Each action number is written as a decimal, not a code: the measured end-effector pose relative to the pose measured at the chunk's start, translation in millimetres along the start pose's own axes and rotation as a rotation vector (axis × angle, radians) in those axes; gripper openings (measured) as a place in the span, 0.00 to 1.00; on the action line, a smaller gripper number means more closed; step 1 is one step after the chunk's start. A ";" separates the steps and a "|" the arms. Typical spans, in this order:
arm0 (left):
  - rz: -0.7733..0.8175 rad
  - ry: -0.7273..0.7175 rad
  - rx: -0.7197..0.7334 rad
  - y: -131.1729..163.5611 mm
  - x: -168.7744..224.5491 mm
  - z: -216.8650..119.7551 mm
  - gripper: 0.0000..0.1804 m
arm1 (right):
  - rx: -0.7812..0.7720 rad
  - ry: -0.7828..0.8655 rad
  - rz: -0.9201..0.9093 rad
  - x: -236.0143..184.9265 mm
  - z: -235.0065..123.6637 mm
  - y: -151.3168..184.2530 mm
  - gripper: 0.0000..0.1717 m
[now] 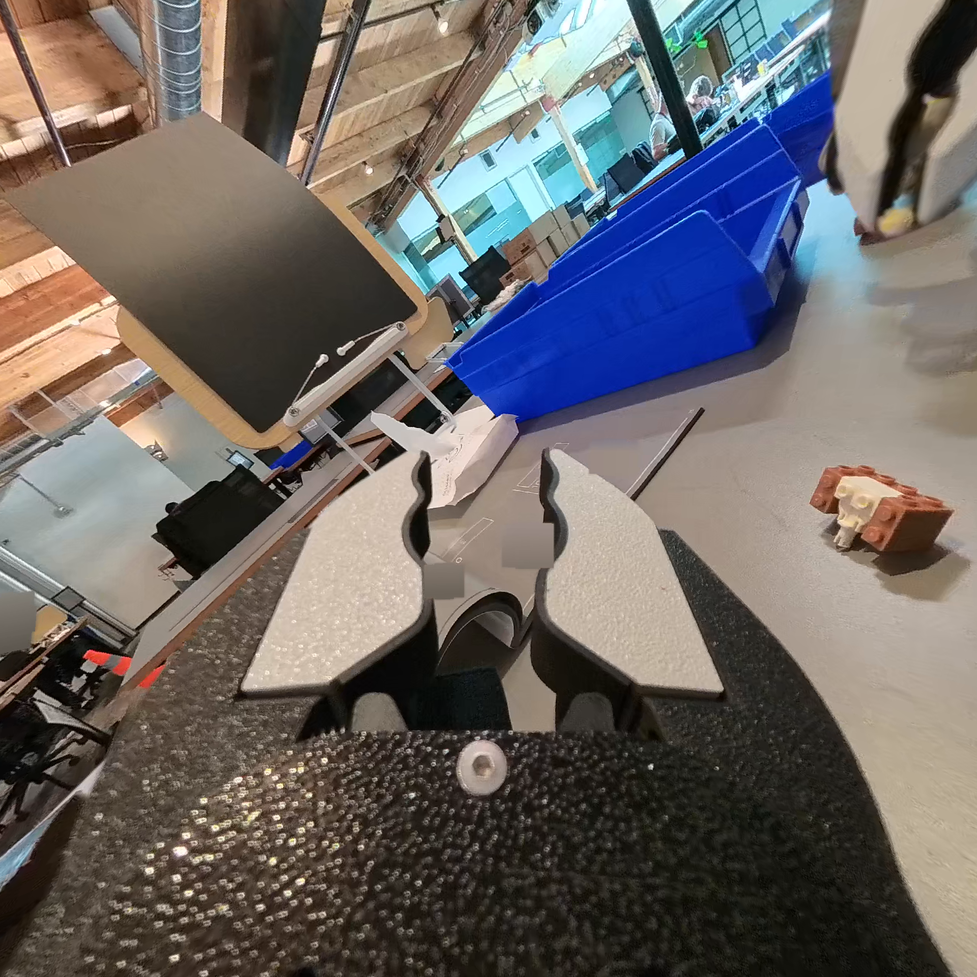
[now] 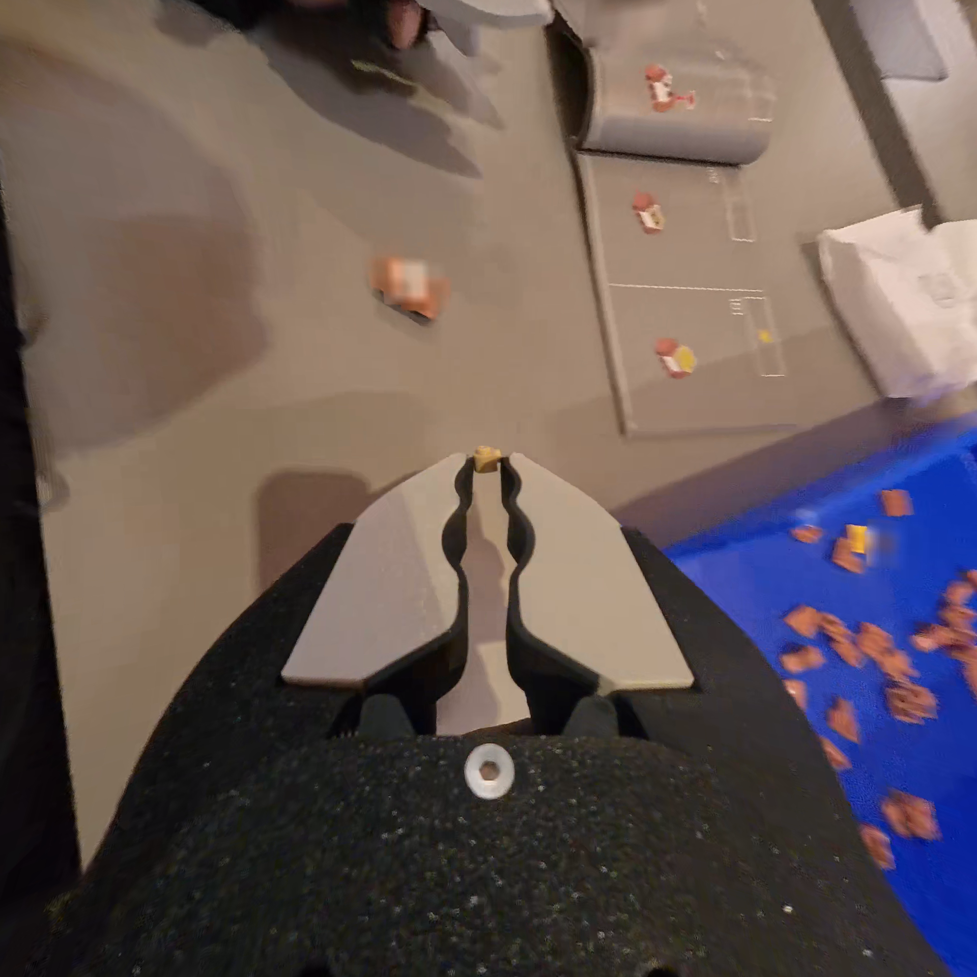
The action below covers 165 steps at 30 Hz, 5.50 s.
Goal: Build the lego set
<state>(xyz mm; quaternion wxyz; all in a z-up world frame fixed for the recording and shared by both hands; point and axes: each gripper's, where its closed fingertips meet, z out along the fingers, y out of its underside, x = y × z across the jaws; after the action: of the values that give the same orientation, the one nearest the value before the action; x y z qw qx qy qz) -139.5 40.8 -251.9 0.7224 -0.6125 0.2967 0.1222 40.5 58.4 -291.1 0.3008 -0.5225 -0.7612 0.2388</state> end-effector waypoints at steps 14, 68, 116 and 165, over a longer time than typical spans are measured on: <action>0.015 0.005 0.001 -0.6 1.5 -4.0 0.21 | -0.225 0.089 -0.057 71.7 -52.7 18.3 0.14; 0.265 0.291 -0.126 22.1 61.4 -4.5 0.20 | 0.019 0.015 0.209 -12.2 81.3 -11.1 0.06; 0.203 0.618 -0.152 10.3 114.1 -20.8 0.15 | 0.314 -0.301 0.422 -22.8 67.7 -50.8 0.04; 0.402 0.531 0.391 -81.1 132.2 -36.6 0.13 | 0.470 -0.987 0.656 -78.5 23.9 -84.0 0.04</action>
<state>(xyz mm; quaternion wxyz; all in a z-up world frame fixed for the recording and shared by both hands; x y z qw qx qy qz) -0.9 -36.8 -265.2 0.6853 -0.4031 0.6052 0.0399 -9.7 -45.1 -267.4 -0.0677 -0.4770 -0.5378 0.6919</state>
